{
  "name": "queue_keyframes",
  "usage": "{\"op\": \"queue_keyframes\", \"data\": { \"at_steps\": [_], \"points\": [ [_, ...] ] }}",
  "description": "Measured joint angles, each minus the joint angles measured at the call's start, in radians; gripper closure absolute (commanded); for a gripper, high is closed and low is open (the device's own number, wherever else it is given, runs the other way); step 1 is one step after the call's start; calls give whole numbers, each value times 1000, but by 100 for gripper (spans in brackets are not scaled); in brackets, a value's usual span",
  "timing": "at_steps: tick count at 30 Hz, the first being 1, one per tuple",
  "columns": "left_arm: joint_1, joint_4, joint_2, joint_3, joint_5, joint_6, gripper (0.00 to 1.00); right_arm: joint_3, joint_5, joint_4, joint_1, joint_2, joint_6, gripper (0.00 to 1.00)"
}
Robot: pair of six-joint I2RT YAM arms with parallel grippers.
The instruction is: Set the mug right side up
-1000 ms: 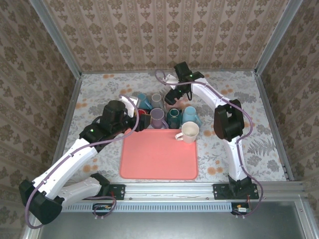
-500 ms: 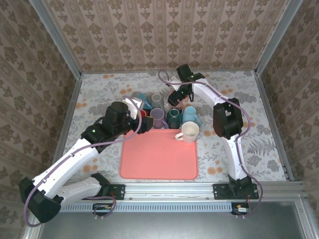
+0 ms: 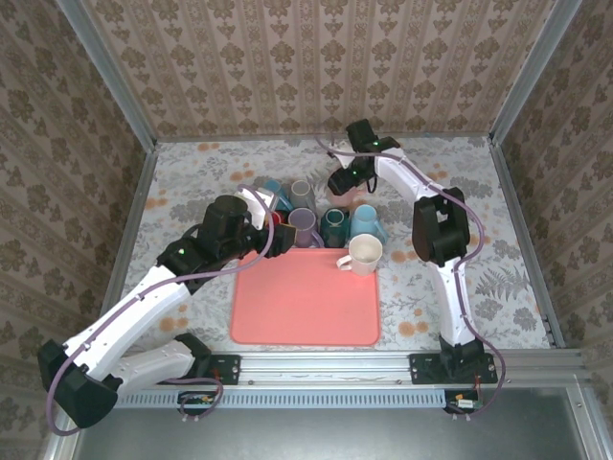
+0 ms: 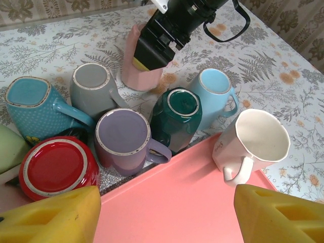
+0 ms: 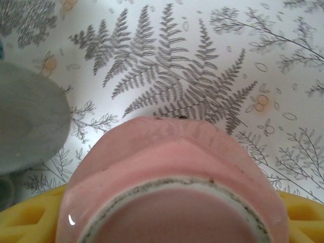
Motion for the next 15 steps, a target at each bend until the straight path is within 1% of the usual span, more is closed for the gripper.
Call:
{"op": "queue_keyframes", "data": {
  "at_steps": [5,10,15],
  "points": [
    [0,0,8,0,0,3,29,-18,-45,43,-58,-45,251,73],
    [0,0,9,0,-4,11,29,-23,-67,101,-123,-129,494,71],
    [0,0,10,-1,-9,18,28,-34,-58,135,-140,-239,716,73]
  ]
}}
